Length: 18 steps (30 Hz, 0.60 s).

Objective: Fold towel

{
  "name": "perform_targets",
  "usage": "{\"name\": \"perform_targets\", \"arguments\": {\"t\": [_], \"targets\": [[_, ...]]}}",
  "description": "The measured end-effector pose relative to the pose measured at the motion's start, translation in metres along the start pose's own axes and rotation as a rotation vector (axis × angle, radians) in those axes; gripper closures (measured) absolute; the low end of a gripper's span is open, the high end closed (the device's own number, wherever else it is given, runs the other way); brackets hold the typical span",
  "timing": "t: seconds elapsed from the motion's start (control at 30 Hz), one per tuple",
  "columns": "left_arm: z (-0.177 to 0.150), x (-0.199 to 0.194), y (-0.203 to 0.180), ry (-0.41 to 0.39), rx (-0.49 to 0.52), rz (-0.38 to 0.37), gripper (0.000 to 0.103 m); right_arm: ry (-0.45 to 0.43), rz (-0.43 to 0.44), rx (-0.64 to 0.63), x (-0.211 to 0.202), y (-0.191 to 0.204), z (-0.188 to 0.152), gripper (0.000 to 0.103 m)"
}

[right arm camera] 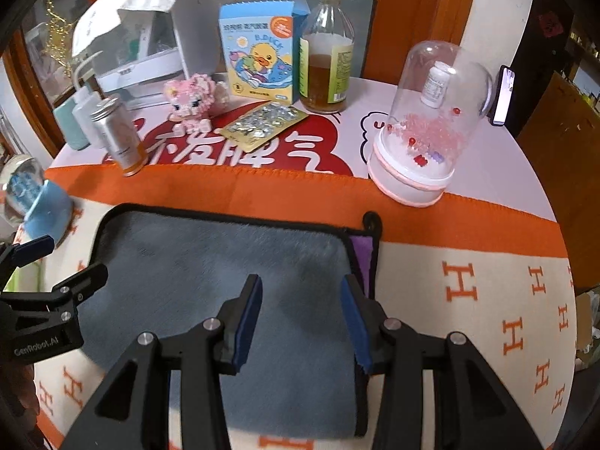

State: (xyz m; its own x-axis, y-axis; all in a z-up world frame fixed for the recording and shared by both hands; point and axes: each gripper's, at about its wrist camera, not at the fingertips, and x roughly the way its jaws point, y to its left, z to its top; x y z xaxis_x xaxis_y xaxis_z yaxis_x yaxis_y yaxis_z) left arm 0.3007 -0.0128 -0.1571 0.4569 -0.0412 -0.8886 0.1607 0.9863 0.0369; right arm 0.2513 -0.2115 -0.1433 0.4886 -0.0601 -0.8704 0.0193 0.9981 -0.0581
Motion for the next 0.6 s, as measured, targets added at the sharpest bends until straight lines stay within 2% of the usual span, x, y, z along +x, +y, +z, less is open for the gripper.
{"name": "perform_targets", "arguments": {"t": [0.2,0.6], "targets": [[-0.020,-0.043,0.001,-0.053,0.003,-0.017,0.001,-0.015,0.056,0.028,-0.039,0.011,-0.017,0.059],[-0.063,-0.127,0.001,-0.135,0.010,-0.046,0.001,-0.092,0.082,0.019,-0.128,0.025,-0.050,0.059]]}}
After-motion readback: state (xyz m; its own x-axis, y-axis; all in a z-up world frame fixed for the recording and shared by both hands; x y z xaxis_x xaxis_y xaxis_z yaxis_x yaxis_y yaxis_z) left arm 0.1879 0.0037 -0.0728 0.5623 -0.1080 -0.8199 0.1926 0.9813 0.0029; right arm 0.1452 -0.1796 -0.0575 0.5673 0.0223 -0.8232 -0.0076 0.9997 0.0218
